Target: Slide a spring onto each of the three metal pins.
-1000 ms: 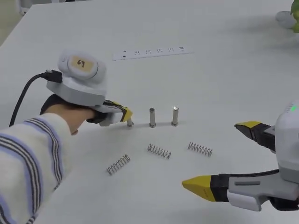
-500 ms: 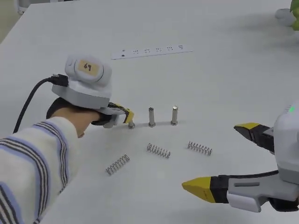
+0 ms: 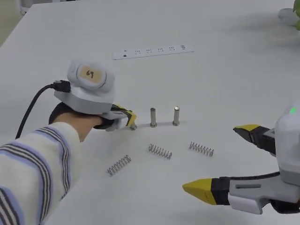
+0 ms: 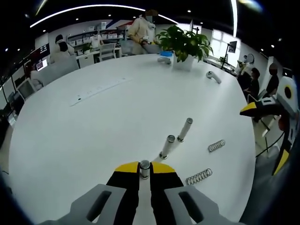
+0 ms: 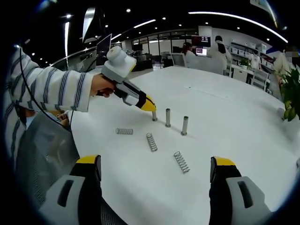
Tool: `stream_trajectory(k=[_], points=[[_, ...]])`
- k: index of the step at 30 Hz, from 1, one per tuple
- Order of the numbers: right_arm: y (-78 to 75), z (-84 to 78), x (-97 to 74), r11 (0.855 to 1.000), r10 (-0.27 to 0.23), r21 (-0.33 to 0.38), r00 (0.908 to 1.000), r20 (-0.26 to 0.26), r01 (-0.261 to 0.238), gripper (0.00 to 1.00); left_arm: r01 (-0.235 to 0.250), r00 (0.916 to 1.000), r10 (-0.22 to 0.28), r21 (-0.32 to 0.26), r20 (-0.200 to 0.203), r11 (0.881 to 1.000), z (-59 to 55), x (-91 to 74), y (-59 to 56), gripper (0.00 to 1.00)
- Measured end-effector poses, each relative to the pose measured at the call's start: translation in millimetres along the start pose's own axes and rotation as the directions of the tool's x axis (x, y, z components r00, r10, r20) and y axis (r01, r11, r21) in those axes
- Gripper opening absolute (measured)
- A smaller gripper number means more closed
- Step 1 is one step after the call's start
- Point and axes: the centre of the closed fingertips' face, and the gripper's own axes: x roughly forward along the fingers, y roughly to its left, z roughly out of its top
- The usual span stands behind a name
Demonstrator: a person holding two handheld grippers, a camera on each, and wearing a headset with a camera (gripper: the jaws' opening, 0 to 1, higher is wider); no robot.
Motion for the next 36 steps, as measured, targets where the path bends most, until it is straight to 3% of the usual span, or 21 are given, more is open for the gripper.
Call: stream_trajectory(k=[2, 7, 12, 27, 36], points=[[-1.0, -1.5, 0.2, 1.000, -0.006, 0.006, 1.0000, -0.004, 0.006, 0.96, -0.002, 1.0000, 0.002, 0.028, 0.002, 1.000, 0.3, 0.1, -0.9, 0.00], [-1.7, -1.3, -0.2, 1.000, -0.008, 0.010, 1.0000, -0.001, 0.008, 0.96, -0.002, 1.0000, 0.002, 0.019, 0.001, 1.000, 0.5, 0.2, 0.7, 0.00], [-2.7, -2.3, 0.1, 1.000, -0.012, 0.013, 0.9999, -0.005, 0.012, 0.96, -0.008, 1.0000, 0.008, 0.053, 0.001, 0.999, 0.1, -0.6, 1.1, 0.04], [-0.1, -2.3, 0.1, 1.000, -0.008, 0.009, 0.9999, -0.008, 0.008, 0.96, 0.000, 1.0000, 0.000, 0.050, -0.004, 0.999, -1.4, -3.1, -2.1, 0.05], [2.4, -1.1, 0.5, 1.000, -0.001, 0.006, 1.0000, -0.009, 0.001, 0.96, 0.007, 0.9998, -0.006, 0.056, -0.020, 0.998, -12.2, -6.0, -2.5, 0.05]])
